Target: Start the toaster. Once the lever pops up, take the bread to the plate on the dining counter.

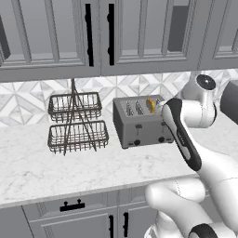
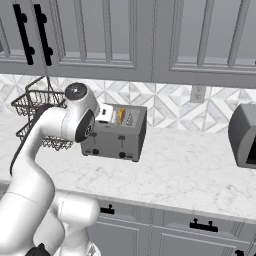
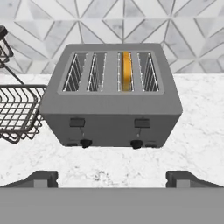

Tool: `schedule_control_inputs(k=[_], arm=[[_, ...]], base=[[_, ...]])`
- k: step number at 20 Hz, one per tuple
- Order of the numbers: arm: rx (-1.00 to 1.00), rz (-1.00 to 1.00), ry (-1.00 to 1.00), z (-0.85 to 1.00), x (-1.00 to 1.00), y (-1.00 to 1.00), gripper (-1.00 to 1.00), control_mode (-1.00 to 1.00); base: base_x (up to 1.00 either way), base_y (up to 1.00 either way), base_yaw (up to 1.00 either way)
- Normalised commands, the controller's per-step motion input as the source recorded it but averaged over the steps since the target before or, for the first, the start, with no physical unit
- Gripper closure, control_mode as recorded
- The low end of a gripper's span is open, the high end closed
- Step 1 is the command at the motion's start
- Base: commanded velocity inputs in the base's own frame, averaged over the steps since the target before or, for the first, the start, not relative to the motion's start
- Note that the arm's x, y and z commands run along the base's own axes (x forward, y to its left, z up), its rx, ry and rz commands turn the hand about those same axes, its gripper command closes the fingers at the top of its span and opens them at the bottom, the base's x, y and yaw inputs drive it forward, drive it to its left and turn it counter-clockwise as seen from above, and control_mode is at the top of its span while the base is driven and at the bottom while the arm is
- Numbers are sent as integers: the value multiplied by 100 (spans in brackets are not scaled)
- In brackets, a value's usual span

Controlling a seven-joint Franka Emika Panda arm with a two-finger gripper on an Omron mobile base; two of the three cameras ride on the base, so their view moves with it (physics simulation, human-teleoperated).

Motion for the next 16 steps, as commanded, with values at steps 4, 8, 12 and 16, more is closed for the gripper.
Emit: schedule_control_inputs(k=[4, 8, 12, 16], arm=[[0, 0, -12, -35, 27, -10, -100, -100], [0, 0, 0, -10, 8, 0, -100, -100], [0, 0, 0, -6, 4, 0, -100, -100], [0, 0, 0, -3, 2, 0, -100, -100]], base=[[0, 0, 0], [0, 0, 0], [0, 0, 0], [0, 0, 0]])
